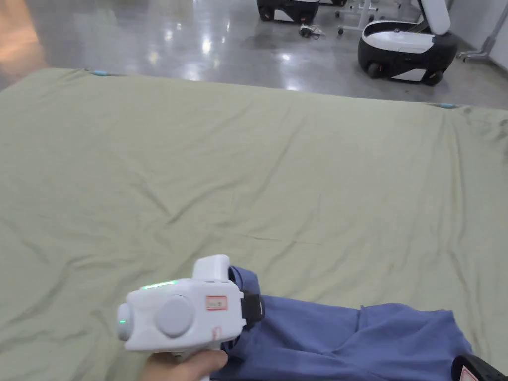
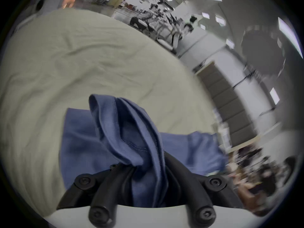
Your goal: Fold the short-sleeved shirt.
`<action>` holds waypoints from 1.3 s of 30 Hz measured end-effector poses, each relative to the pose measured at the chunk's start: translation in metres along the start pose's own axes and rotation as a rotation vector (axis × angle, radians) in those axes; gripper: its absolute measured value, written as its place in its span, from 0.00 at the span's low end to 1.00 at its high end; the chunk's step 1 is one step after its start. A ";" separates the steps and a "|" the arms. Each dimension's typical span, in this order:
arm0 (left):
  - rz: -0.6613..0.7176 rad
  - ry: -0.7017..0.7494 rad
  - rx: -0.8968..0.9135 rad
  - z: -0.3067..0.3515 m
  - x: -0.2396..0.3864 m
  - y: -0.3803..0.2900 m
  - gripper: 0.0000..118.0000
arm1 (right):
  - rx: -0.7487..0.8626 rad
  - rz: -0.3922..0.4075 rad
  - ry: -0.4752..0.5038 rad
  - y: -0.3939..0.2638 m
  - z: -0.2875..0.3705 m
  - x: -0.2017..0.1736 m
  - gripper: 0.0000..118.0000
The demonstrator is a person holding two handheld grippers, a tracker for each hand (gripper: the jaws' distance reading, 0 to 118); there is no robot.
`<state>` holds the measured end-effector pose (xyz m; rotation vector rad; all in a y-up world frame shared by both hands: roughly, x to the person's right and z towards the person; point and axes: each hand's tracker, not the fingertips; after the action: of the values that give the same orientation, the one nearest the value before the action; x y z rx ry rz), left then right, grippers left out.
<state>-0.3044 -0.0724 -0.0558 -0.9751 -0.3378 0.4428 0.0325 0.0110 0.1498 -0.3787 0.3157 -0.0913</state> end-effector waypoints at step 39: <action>-0.343 -0.044 -0.022 -0.034 0.072 -0.039 0.09 | -0.023 -0.054 -0.093 -0.020 0.002 0.052 0.00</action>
<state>-0.2181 -0.0793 -0.0344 -0.9078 -0.5402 0.1481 0.0819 -0.0149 0.1441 -0.4130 0.2145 -0.1224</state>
